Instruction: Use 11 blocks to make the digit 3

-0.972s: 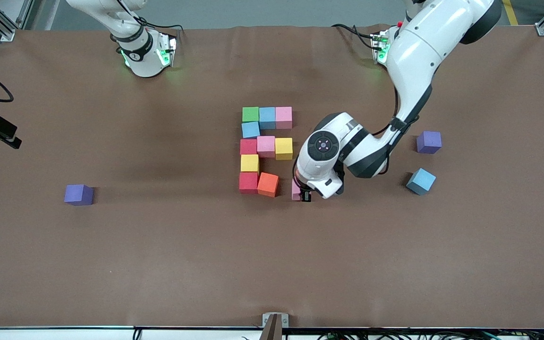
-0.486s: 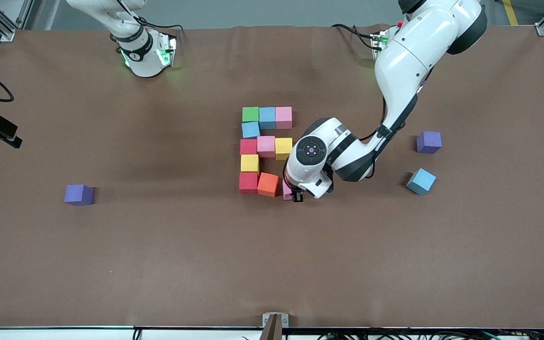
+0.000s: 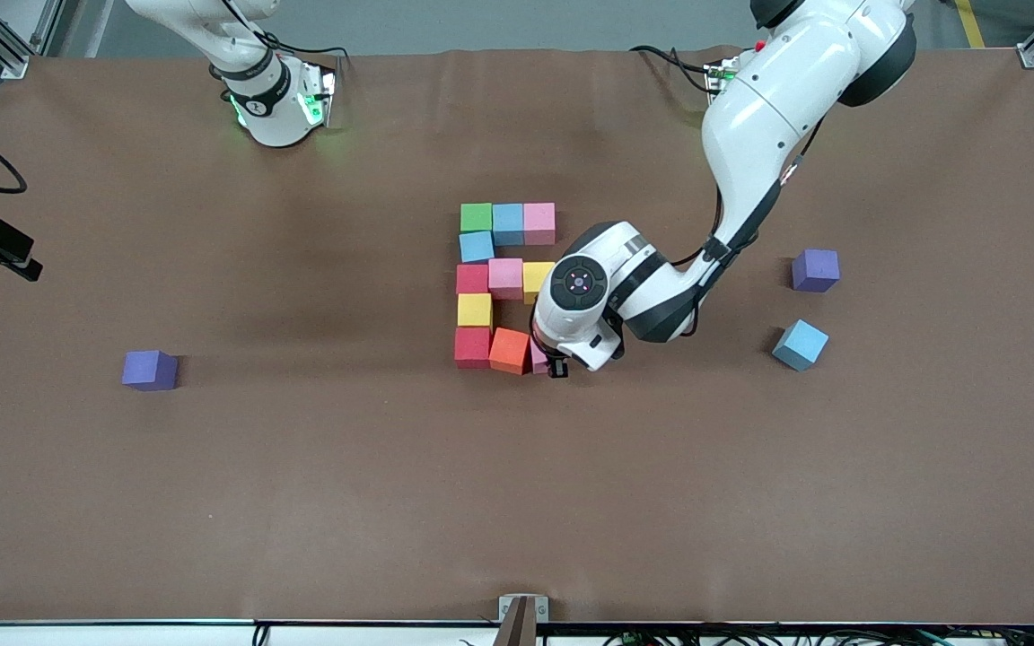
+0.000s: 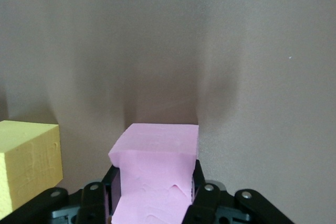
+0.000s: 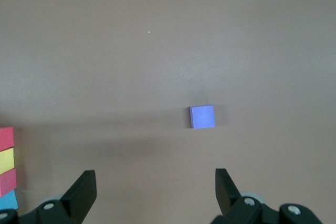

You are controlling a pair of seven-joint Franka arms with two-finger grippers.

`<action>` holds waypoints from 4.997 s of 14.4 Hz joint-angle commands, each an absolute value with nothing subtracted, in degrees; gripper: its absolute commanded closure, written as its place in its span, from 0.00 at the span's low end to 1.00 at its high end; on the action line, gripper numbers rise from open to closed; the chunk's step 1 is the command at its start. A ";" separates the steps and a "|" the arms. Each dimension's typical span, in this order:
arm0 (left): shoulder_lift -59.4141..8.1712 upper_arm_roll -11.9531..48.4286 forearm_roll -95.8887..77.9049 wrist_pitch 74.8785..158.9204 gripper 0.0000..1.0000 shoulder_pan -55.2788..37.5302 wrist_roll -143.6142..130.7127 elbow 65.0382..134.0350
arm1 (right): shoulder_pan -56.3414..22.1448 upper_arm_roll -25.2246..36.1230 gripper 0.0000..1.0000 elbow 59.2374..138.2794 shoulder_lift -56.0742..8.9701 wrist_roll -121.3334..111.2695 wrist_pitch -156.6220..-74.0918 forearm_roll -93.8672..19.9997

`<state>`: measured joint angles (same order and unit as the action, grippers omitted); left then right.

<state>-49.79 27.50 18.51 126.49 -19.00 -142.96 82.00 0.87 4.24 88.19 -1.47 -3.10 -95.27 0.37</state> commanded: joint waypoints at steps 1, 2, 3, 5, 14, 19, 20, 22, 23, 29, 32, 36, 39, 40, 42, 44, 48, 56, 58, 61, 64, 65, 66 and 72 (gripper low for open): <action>-50.71 26.81 18.46 125.16 0.79 -20.65 -143.17 80.16 | 1.14 4.04 0.00 89.30 -0.26 -3.52 -95.01 1.32; -50.71 26.81 18.54 125.16 0.79 -20.83 -143.00 80.24 | 1.23 4.04 0.00 89.30 -0.26 -3.52 -95.01 1.32; -50.71 26.81 18.54 125.16 0.79 -21.09 -142.74 80.24 | 1.14 4.04 0.00 89.30 -0.26 -3.52 -95.01 1.32; -50.71 26.81 18.72 125.16 0.79 -21.53 -142.65 80.33 | 1.14 4.04 0.00 89.30 -0.26 -3.52 -95.01 1.32; -50.45 26.81 18.81 125.16 0.32 -21.45 -141.07 80.33 | 1.14 3.96 0.00 89.47 -0.26 -3.52 -95.01 1.06; -48.43 26.89 19.59 125.07 0.00 -20.74 -133.79 80.24 | 1.05 3.96 0.00 89.56 -0.26 -3.52 -94.57 0.70; -47.47 26.89 20.12 124.98 0.00 -20.39 -133.16 80.24 | 1.05 3.96 0.00 89.56 -0.26 -3.60 -94.57 0.70; -44.05 27.07 20.21 122.98 0.00 -20.13 -131.32 80.24 | 1.05 3.96 0.00 89.56 -0.26 -3.60 -94.48 0.70; -42.38 27.33 20.13 120.52 0.00 -19.95 -128.70 80.16 | 0.97 3.96 0.00 89.56 -0.26 -3.60 -94.48 0.70; -27.09 27.60 14.94 107.34 0.00 -11.89 -96.58 80.16 | 0.79 3.87 0.00 89.56 -0.26 -3.78 -94.22 0.70; -23.30 27.25 15.55 100.12 0.00 -8.53 -78.27 80.24 | 0.88 3.87 0.00 89.56 -0.26 -3.87 -94.22 0.70; -17.68 27.07 15.56 96.08 0.00 -3.52 -60.34 80.24 | 0.88 3.87 0.00 89.56 -0.26 -3.96 -94.22 0.70; -14.07 26.46 15.56 92.65 0.00 -1.94 -49.86 80.16 | 0.79 3.87 0.00 89.56 -0.26 -3.96 -94.22 0.70; -13.02 26.28 15.64 91.59 0.00 -1.59 -47.92 80.16 | 0.79 3.87 0.00 89.65 -0.26 -3.96 -94.22 0.70; -9.95 22.00 14.07 87.22 0.00 -2.89 -41.96 80.94 | 0.79 3.87 0.00 89.65 -0.26 -3.96 -94.13 0.70; -7.57 9.47 11.00 85.78 0.00 -11.56 -35.28 81.21 | 0.79 3.87 0.00 89.65 -0.26 -3.96 -94.13 0.70; -3.70 3.09 6.86 85.78 0.00 -11.34 -18.57 84.28 | 0.88 3.87 0.00 89.65 -0.26 -3.96 -94.13 0.70; 1.14 2.28 4.39 87.88 0.00 -6.59 -7.65 89.55 | 0.79 3.87 0.00 89.56 -0.26 -3.96 -94.13 0.70; 1.41 2.55 4.31 89.11 0.00 -6.77 -7.99 90.35 | 0.79 3.87 0.00 89.56 -0.26 -3.96 -94.13 0.70; 3.16 3.34 4.13 90.25 0.00 -6.59 -8.17 92.45 | 0.53 3.60 0.00 89.56 -0.26 -3.96 -94.22 0.70; 4.13 3.52 1.07 90.09 0.00 -6.16 -8.35 93.34 | 0.62 3.60 0.00 89.56 -0.26 -3.96 -94.39 0.70; 4.91 3.52 1.05 89.74 0.00 -6.15 -8.35 94.38 | 0.62 3.60 0.00 89.56 -0.26 -3.96 -94.31 0.70; 5.18 3.52 0.79 89.74 0.00 -6.07 -7.74 94.66 | 0.70 3.60 0.00 89.56 -0.26 -3.96 -94.39 0.70; 5.80 2.55 1.23 87.45 0.00 -5.89 -6.86 94.22 | 0.79 3.60 0.00 89.56 -0.26 -3.96 -94.31 0.70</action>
